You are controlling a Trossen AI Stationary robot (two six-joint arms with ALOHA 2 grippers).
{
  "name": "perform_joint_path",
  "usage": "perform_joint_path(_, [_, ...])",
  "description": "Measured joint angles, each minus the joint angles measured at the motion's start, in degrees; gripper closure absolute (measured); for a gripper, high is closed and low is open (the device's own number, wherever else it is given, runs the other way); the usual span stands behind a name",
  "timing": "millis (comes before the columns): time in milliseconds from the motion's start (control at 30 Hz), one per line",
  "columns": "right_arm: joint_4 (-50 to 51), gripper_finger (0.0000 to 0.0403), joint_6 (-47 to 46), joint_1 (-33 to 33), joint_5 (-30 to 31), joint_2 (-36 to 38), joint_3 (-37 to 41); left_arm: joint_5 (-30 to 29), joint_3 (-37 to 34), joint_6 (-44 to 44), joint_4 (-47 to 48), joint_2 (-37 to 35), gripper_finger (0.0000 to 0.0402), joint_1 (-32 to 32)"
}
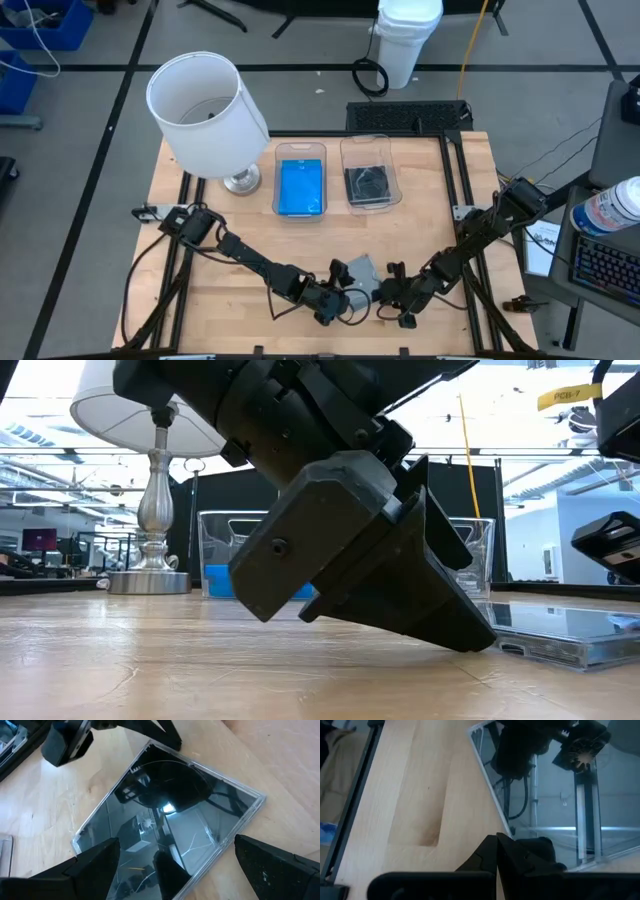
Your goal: Pick & place jewel cases by type
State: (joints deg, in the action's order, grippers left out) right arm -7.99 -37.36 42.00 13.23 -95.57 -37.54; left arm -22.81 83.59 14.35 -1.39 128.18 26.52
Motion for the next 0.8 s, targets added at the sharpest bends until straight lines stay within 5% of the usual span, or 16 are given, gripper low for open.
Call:
perform_joint_path(400, [-18.0,0.0403,2.5,-4.2,0.5,0.0,9.1,-0.8,0.0,0.6,-0.8,0.0,0.0009,0.4])
perform_joint_path(600, [-19.3,0.0403,6.7,-6.2,6.5,0.0,9.4,-2.6,0.0,1.4,1.3,0.0,0.0009,0.5])
perform_joint_path(800, [-20.2,0.0403,6.6,-6.7,5.5,0.0,9.4,-2.6,0.0,0.3,1.4,0.0,0.0009,0.4])
